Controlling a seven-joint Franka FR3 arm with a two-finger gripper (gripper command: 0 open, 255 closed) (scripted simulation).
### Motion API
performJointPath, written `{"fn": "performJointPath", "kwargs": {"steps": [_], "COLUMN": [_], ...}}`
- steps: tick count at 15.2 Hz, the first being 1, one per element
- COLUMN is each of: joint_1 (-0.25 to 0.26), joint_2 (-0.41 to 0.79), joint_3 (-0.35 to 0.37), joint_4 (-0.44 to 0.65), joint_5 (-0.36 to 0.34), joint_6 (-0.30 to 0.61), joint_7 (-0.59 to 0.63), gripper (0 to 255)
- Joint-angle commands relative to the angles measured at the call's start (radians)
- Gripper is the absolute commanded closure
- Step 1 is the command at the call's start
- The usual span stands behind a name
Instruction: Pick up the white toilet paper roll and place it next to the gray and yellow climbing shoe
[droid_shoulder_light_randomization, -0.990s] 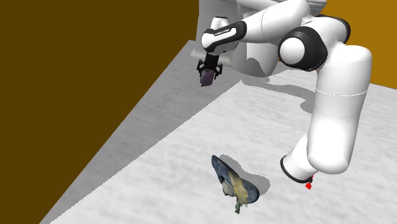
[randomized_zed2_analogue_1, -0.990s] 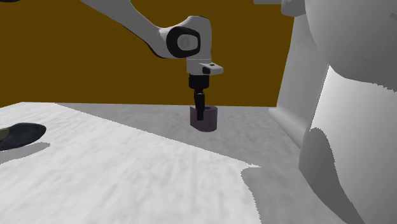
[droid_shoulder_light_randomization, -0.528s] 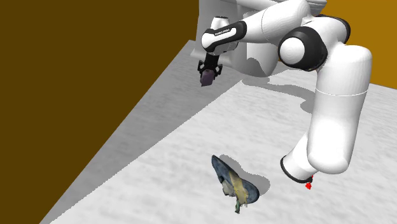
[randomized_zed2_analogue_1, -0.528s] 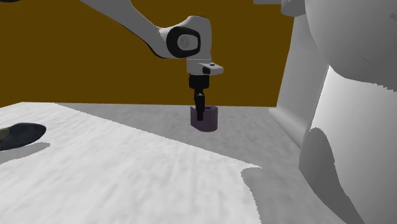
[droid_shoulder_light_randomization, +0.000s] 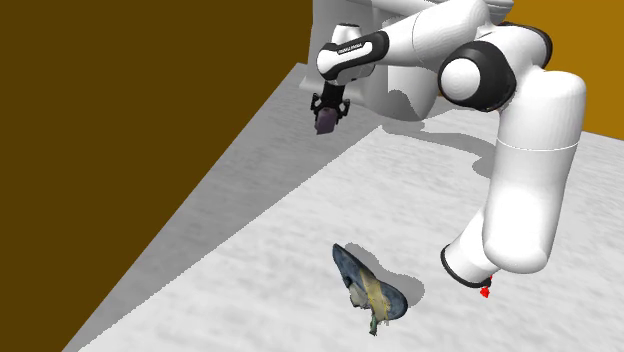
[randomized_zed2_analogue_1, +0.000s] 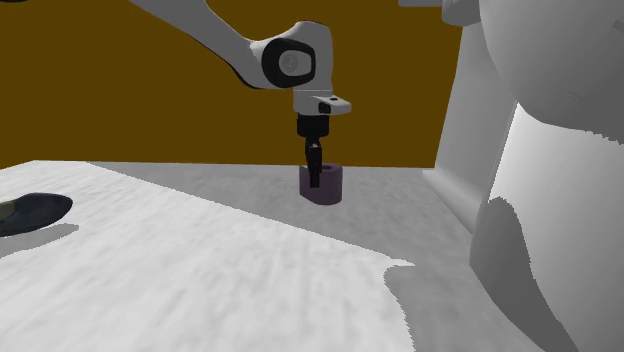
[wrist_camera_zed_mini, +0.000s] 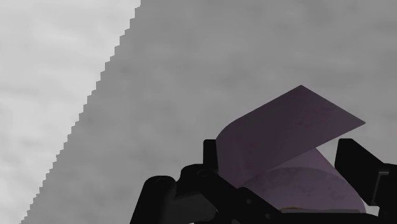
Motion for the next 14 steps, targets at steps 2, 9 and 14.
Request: {"fn": "performJointPath", "kwargs": {"steps": [2,9,14], "joint_1": [0.004,0.008,0.009], "joint_2": [-0.018,-0.052,-0.072], "joint_3": [-0.004,-0.014,-0.019], "joint_4": [0.013,0.06,0.101], "joint_5": [-0.009,-0.028,-0.039], "joint_6": [-0.029,-0.108,-0.166], "joint_7": [0.006,0.019,0.027], "gripper": [255,255,255]}}
